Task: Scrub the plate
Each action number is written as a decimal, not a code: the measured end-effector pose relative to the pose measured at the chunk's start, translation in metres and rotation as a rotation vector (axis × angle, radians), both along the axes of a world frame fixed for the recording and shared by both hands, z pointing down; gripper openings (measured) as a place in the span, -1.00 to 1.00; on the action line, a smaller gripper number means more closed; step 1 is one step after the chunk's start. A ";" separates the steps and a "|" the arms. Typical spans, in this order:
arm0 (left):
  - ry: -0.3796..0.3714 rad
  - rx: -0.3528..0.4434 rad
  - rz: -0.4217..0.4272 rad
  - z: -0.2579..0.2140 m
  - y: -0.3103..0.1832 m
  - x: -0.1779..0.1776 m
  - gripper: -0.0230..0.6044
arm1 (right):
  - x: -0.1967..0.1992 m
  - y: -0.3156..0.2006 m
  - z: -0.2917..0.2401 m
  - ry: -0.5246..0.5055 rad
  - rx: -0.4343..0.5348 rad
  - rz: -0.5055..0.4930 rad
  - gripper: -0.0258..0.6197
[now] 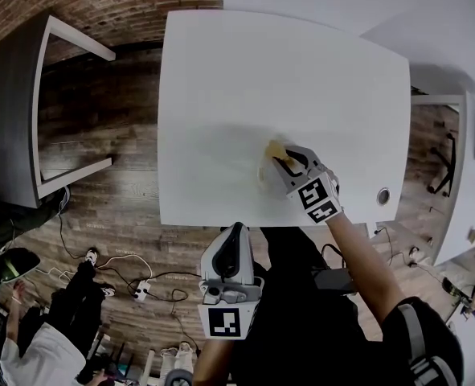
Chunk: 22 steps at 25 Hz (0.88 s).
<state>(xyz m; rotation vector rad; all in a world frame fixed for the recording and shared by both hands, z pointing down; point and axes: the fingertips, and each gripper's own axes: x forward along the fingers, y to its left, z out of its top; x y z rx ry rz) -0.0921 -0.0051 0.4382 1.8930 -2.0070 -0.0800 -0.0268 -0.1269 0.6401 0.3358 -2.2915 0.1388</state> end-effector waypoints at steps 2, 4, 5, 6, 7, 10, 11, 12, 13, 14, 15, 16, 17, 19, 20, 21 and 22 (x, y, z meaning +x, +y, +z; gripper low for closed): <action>0.001 0.003 0.003 -0.001 0.000 0.000 -0.92 | 0.003 0.004 0.000 0.001 -0.002 -0.003 -0.67; 0.005 0.003 0.004 -0.001 0.000 0.001 -0.92 | 0.006 0.009 0.001 -0.001 -0.002 -0.006 -0.67; 0.007 0.001 0.005 0.000 0.001 0.002 -0.92 | 0.007 0.012 0.001 -0.002 -0.004 -0.008 -0.67; 0.007 0.001 0.005 0.000 0.001 0.002 -0.92 | 0.009 0.016 0.002 -0.002 -0.008 -0.011 -0.67; 0.007 0.002 0.007 0.000 0.002 0.003 -0.92 | 0.010 0.019 0.002 -0.003 -0.011 -0.014 -0.67; 0.004 0.004 0.014 -0.002 0.004 0.005 -0.92 | 0.014 0.029 -0.001 0.005 -0.005 -0.032 -0.67; 0.004 0.005 0.016 -0.002 0.005 0.005 -0.92 | 0.015 0.033 -0.001 0.011 -0.008 -0.041 -0.67; 0.003 0.007 0.018 -0.002 0.006 0.006 -0.92 | 0.016 0.038 -0.001 0.016 -0.012 -0.049 -0.67; 0.002 0.009 0.020 -0.003 0.007 0.006 -0.92 | 0.017 0.043 -0.002 0.021 -0.016 -0.056 -0.67; 0.002 0.012 0.020 -0.003 0.007 0.006 -0.92 | 0.018 0.047 -0.003 0.022 -0.021 -0.061 -0.67; 0.002 0.013 0.021 -0.004 0.008 0.006 -0.92 | 0.019 0.051 -0.004 0.022 -0.025 -0.065 -0.67; 0.003 0.012 0.020 -0.004 0.008 0.006 -0.92 | 0.020 0.055 -0.005 0.021 -0.028 -0.068 -0.67; 0.004 0.009 0.021 -0.004 0.010 0.007 -0.92 | 0.021 0.059 -0.005 0.019 -0.031 -0.071 -0.67; 0.005 0.005 0.022 -0.004 0.011 0.007 -0.92 | 0.024 0.064 -0.005 0.019 -0.034 -0.078 -0.67; 0.005 0.007 0.023 -0.004 0.012 0.008 -0.92 | 0.025 0.067 -0.005 0.020 -0.037 -0.081 -0.67; 0.006 0.010 0.025 -0.005 0.012 0.009 -0.92 | 0.026 0.069 -0.005 0.021 -0.039 -0.083 -0.67; 0.006 0.012 0.028 -0.005 0.012 0.010 -0.92 | 0.027 0.071 -0.006 0.023 -0.042 -0.084 -0.67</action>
